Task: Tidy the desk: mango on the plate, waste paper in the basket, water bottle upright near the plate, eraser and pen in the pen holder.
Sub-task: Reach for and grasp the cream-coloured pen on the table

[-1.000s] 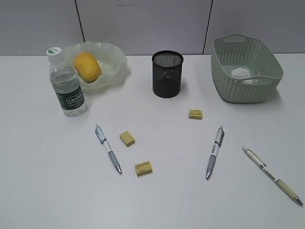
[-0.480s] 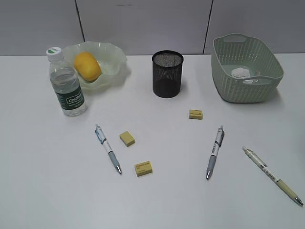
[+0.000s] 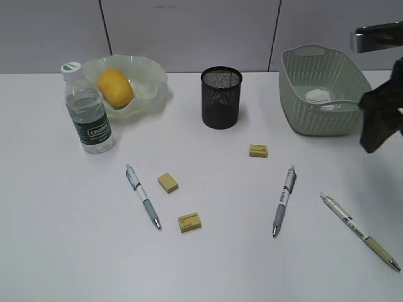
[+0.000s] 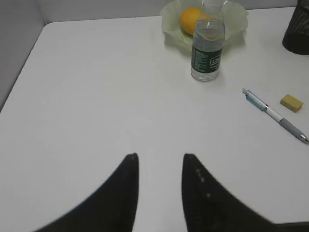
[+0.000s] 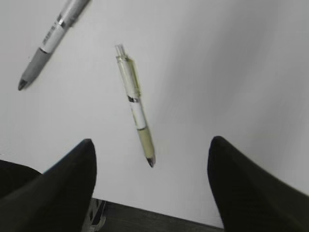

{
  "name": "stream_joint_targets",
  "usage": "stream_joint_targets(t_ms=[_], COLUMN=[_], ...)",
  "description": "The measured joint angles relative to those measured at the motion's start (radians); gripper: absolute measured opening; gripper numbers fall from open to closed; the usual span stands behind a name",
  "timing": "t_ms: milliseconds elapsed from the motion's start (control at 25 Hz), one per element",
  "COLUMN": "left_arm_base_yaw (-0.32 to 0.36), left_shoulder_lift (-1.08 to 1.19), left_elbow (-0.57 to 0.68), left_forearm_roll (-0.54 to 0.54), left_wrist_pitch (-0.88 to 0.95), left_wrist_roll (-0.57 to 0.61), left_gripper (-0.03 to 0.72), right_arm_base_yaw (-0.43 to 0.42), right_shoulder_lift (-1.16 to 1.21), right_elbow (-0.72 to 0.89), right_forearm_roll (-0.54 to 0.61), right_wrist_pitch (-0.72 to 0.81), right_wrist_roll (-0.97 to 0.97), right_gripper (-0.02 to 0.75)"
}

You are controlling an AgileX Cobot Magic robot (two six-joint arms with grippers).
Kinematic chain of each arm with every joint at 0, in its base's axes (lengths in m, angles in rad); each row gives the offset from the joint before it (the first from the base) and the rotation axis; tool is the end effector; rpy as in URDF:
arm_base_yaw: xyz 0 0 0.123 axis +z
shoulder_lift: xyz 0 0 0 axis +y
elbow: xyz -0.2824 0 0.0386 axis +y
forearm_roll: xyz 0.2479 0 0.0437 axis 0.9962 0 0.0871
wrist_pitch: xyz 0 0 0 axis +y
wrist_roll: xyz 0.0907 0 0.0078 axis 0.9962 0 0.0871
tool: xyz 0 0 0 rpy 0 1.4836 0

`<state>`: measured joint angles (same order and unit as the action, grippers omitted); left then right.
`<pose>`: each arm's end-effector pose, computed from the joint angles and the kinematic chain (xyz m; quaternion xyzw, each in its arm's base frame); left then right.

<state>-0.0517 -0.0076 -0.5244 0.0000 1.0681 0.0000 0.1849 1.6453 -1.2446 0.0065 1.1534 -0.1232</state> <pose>-0.0092 0.0005 0.2832 0.0219 0.8465 -0.0138 0.5318 0.3087 0.0583 0.2547 -0.1521 0.9870 0.0046 0.0518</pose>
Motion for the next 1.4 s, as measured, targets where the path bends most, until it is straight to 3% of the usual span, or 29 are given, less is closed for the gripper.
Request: stream_joint_targets(t_ms=[240, 680, 1400], left_arm_base_yaw=[0.000, 0.000, 0.000], left_shoulder_lift=[0.000, 0.000, 0.000], left_elbow=[0.000, 0.000, 0.000], left_forearm_roll=[0.006, 0.008, 0.006], left_wrist_pitch=[0.000, 0.000, 0.000], left_wrist_roll=[0.000, 0.000, 0.000], left_gripper=[0.238, 0.238, 0.238], right_arm_base_yaw=[0.027, 0.027, 0.027], right_shoulder_lift=[0.059, 0.066, 0.231], right_elbow=[0.014, 0.284, 0.302], right_forearm_roll=[0.043, 0.047, 0.013], right_wrist_pitch=[-0.093, -0.375, -0.361], right_wrist_roll=[0.018, -0.008, -0.014], right_gripper=[0.564, 0.564, 0.564])
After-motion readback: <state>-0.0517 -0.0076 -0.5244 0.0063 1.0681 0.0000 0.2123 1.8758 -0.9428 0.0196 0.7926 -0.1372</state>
